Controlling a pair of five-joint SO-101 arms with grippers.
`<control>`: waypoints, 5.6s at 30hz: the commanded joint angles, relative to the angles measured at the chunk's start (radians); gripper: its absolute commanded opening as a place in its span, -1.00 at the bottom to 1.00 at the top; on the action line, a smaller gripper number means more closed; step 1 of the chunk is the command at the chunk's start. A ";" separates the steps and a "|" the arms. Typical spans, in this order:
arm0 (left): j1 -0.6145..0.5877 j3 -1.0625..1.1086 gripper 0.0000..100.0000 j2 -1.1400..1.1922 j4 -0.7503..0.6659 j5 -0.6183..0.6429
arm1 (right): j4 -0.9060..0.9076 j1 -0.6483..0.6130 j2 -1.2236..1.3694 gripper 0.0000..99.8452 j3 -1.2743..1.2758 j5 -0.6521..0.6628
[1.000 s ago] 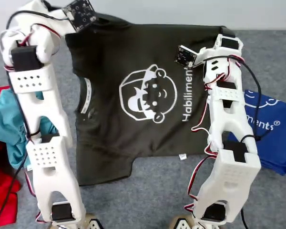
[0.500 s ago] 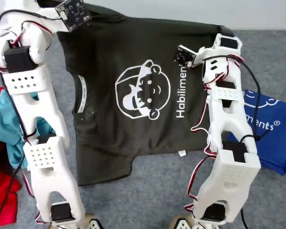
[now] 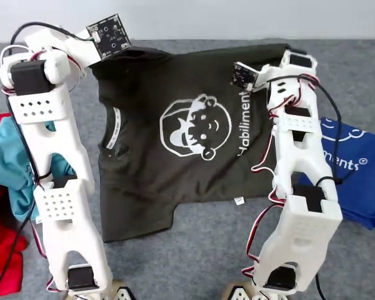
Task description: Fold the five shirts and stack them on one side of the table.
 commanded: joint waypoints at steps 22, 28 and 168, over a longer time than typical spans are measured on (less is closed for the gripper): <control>-0.048 -0.125 -0.97 -0.034 -0.451 -0.049 | 0.148 -0.007 -0.019 -0.98 -0.071 0.005; -0.054 -0.120 -0.97 -0.032 -0.308 -0.061 | 0.104 0.001 -0.024 -0.98 -0.071 0.005; -0.057 1.662 -0.97 -0.984 0.023 -0.003 | 1.063 -0.047 -0.621 -0.98 0.399 -0.097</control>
